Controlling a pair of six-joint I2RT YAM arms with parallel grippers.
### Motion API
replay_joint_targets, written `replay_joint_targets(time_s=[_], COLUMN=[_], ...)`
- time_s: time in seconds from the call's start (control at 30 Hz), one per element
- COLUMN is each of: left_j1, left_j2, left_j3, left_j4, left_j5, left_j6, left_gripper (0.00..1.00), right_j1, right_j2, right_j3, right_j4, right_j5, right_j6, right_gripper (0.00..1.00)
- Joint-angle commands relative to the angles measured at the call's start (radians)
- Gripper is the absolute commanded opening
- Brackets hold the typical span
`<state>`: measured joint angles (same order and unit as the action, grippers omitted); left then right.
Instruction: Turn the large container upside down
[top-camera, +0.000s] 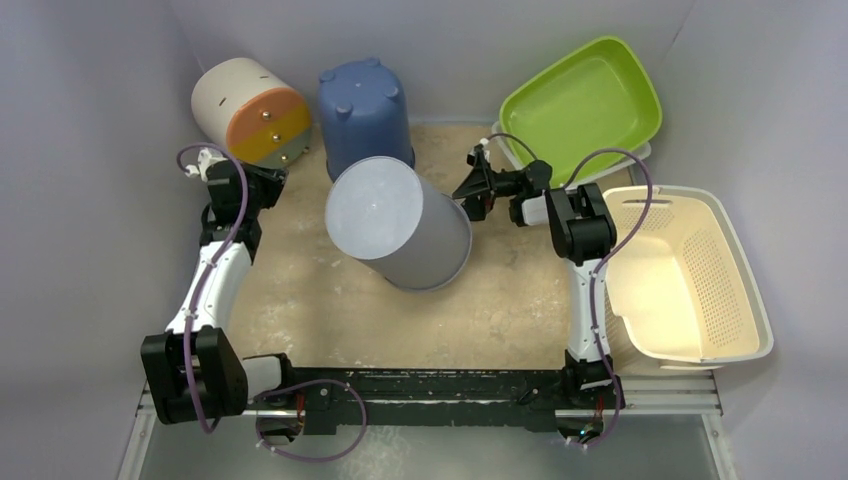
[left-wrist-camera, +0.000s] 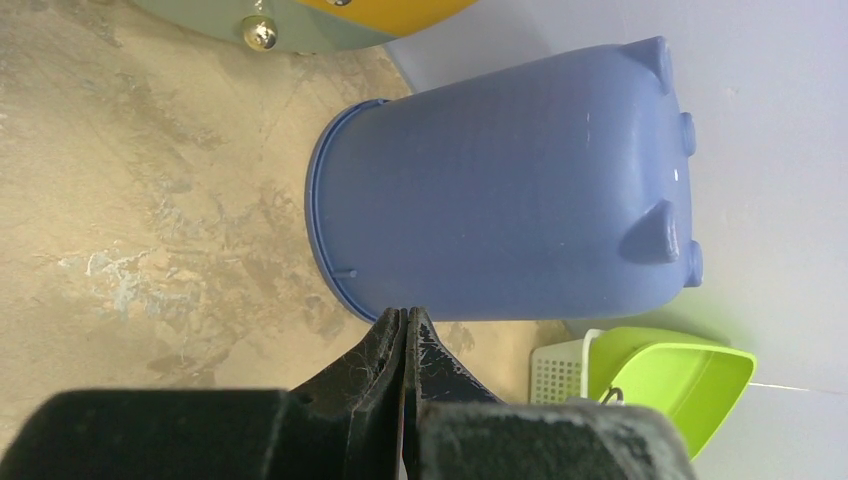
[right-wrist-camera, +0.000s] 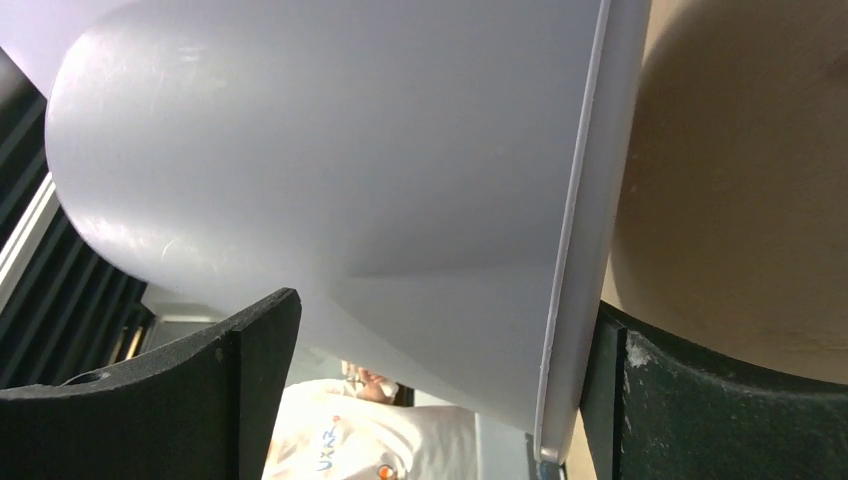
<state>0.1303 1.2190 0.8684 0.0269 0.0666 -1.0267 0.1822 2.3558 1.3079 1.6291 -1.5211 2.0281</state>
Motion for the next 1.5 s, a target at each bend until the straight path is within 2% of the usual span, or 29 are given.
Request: replay_joint_targets(time_s=[0.0,0.43,0.63,0.67,0.7,0.83,0.97,1.03,1.17,1.4,1.43,1.47], left_j1=[-0.003,-0.003,-0.003,-0.002,-0.003,-0.003,-0.003,-0.003,-0.003,-0.002,-0.001,-0.001], left_j2=[0.009,0.058,0.097,0.106,0.113,0.143,0.164,0.174,0.189,0.196,0.194,0.192], left_j3=[0.071,0.079,0.087,0.087,0.088,0.102,0.128,0.141,0.157,0.191,0.197,0.202], left_j4=[0.005,-0.011,0.004,0.012,0.018,0.021,0.001,-0.006,-0.009,-0.107,-0.126,-0.143], left_j5=[0.003,0.008,0.015,0.018,0.018,0.011,0.006,0.005,0.007,0.002,-0.006,-0.011], left_j6=[0.050,0.077,0.096,0.097,0.098,0.107,0.130,0.143,0.165,0.247,0.262,0.274], left_gripper=[0.00,0.00,0.00,0.00,0.00,0.00,0.00,0.00,0.00,0.00,0.02,0.08], right_j1=[-0.050,-0.138,-0.132,-0.131,-0.129,-0.125,-0.124,-0.124,-0.119,-0.097,-0.087,-0.078], right_j2=[0.094,0.289,0.340,0.348,0.356,0.352,0.301,0.253,0.172,0.080,0.066,0.053], right_j3=[0.119,0.483,0.682,0.733,0.780,0.964,1.026,1.019,0.999,0.997,0.993,0.988], right_j4=[0.421,0.390,0.237,0.189,0.069,-0.450,-0.951,-1.138,-1.400,-1.622,-1.679,-1.724], right_j5=[-0.039,0.005,0.037,0.044,0.046,0.083,0.224,0.313,0.513,0.786,0.845,0.898], right_j6=[0.049,0.078,-0.053,-0.099,-0.162,-0.614,-1.078,-1.273,-1.571,-1.774,-1.814,-1.854], right_gripper=[1.00,1.00,1.00,1.00,1.00,1.00,1.00,1.00,1.00,1.00,1.00,1.00])
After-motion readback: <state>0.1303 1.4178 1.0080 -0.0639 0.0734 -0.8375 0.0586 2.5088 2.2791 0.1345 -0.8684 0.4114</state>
